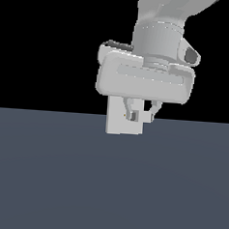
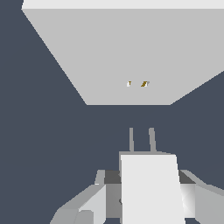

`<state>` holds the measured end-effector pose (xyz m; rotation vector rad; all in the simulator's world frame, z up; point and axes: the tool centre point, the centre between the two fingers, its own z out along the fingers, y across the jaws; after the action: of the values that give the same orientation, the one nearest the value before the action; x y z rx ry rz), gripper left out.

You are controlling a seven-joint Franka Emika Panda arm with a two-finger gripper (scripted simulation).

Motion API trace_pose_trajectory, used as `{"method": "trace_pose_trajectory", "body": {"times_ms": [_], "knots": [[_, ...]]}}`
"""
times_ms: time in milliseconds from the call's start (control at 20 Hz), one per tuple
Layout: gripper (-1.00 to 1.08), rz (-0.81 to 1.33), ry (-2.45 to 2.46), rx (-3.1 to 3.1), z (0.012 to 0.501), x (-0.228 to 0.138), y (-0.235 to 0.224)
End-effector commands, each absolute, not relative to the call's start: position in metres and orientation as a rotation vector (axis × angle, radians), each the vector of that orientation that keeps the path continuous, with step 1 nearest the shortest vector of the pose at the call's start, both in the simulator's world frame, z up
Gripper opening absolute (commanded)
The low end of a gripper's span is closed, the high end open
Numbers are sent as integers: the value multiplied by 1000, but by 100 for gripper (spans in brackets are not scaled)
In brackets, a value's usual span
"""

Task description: Plug the charger into the wall socket.

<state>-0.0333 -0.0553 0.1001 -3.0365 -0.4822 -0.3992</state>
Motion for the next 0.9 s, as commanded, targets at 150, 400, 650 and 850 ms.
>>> {"method": "trace_pose_trajectory", "body": {"times_ms": [150, 400, 650, 850], "knots": [[-100, -399, -482, -3037, 100, -30, -54], [-100, -399, -483, -3037, 100, -17, -50], [-100, -398, -483, -3038, 100, 2, -43], [-100, -398, -483, -3038, 100, 12, -40]]}}
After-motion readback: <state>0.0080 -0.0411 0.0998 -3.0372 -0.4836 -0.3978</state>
